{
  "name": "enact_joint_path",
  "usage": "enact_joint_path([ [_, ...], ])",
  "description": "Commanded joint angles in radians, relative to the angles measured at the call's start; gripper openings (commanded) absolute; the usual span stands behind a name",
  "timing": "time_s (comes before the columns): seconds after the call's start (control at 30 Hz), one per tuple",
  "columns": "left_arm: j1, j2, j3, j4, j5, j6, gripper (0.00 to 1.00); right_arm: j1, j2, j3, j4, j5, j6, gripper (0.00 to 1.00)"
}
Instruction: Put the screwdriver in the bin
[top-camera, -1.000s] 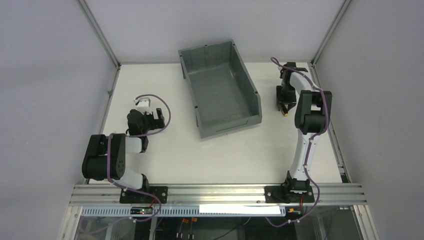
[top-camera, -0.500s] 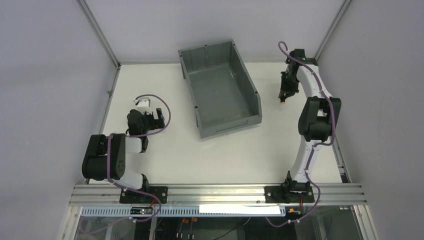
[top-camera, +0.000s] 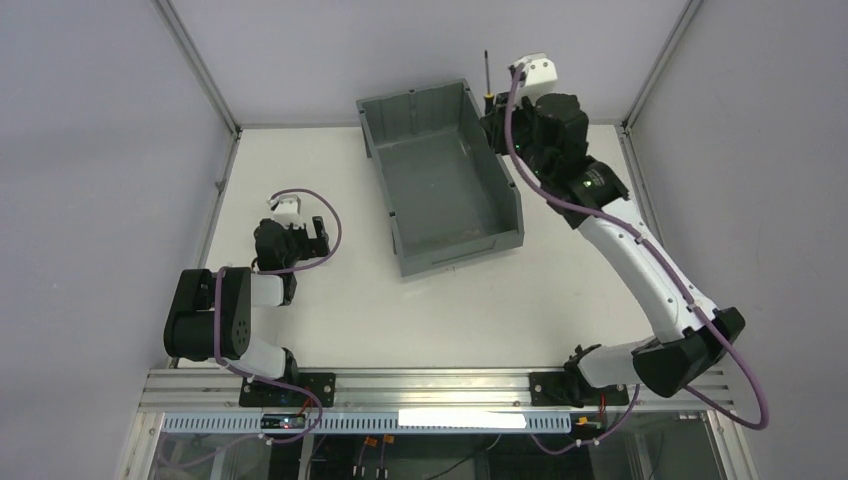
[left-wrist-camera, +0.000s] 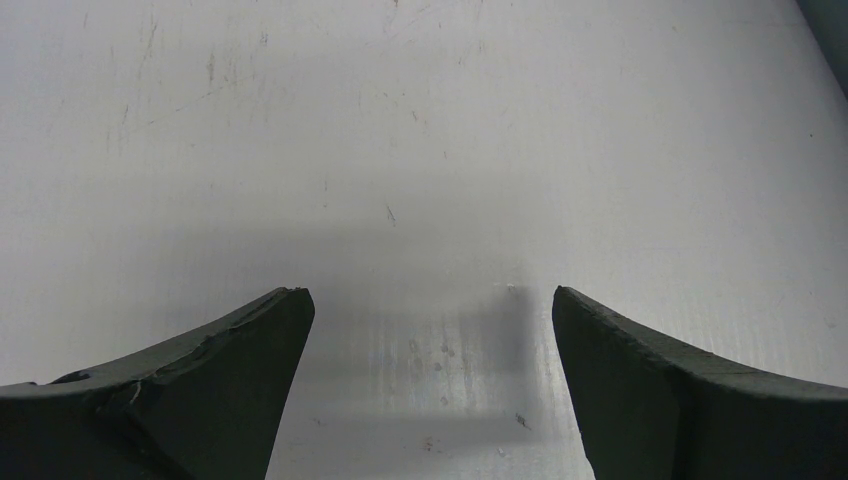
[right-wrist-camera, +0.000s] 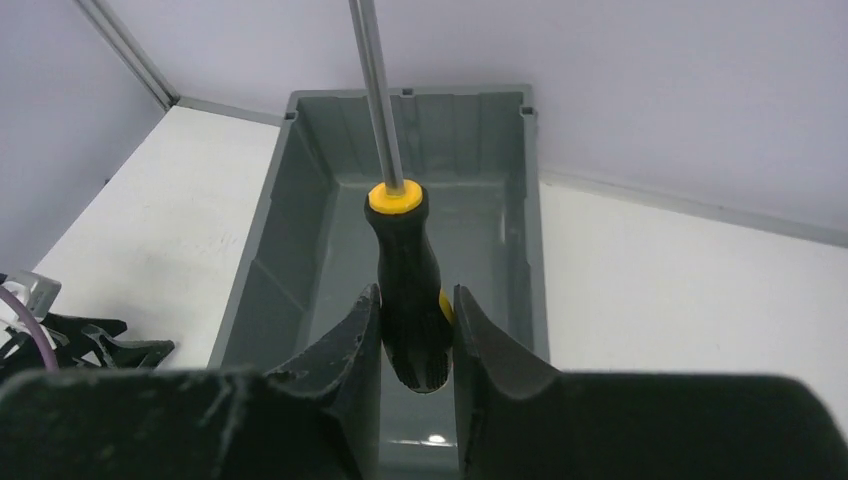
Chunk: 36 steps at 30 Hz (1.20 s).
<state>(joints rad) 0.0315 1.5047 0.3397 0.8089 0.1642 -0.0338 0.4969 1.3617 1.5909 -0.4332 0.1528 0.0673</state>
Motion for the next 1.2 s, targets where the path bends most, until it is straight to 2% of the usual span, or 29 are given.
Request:
enact_joint_path([
  [0.0, -0.01, -0.001, 0.022, 0.033, 0.015, 0.012, 0.99, 0.106, 0.046, -0.108, 0.319, 0.105, -0.112, 0.0],
  [0.1, -0.011, 0.0, 0.022, 0.034, 0.016, 0.012, 0.99, 0.16, 0.136, -0.116, 0.326, 0.118, -0.114, 0.0],
  [0.3, -0.01, 0.0, 0.023, 0.033, 0.015, 0.012, 0.99, 0.181, 0.377, -0.063, 0.244, 0.199, 0.016, 0.0],
  [0.47, -0.011, -0.001, 0.022, 0.034, 0.015, 0.012, 0.99, 0.179, 0.595, 0.076, 0.057, 0.214, 0.094, 0.0],
  [0.63, -0.012, 0.0, 0.022, 0.033, 0.015, 0.012, 0.99, 0.17, 0.849, 0.331, -0.248, 0.156, 0.168, 0.0],
  [0.7, -0.011, 0.0, 0.022, 0.033, 0.015, 0.012, 0.99, 0.164, 0.91, 0.397, -0.307, 0.136, 0.186, 0.0],
  [0.9, -0.011, 0.0, 0.022, 0.034, 0.015, 0.012, 0.99, 0.141, 0.984, 0.442, -0.334, 0.086, 0.237, 0.0],
  [0.97, -0.011, 0.0, 0.022, 0.034, 0.016, 0.012, 0.99, 0.137, 1.0, 0.456, -0.341, 0.084, 0.235, 0.05],
  [1.0, -0.011, -0.001, 0.022, 0.034, 0.016, 0.012, 0.99, 0.138, 1.008, 0.466, -0.35, 0.083, 0.231, 0.11],
  [1.1, -0.011, 0.0, 0.022, 0.033, 0.015, 0.012, 0.99, 0.135, 1.023, 0.516, -0.4, 0.073, 0.225, 0.42],
  [1.13, -0.012, 0.0, 0.022, 0.034, 0.015, 0.012, 0.99, 0.135, 1.023, 0.532, -0.408, 0.072, 0.221, 0.48],
  [1.17, -0.012, -0.001, 0.022, 0.034, 0.015, 0.012, 0.99, 0.135, 1.02, 0.545, -0.42, 0.068, 0.213, 0.59],
])
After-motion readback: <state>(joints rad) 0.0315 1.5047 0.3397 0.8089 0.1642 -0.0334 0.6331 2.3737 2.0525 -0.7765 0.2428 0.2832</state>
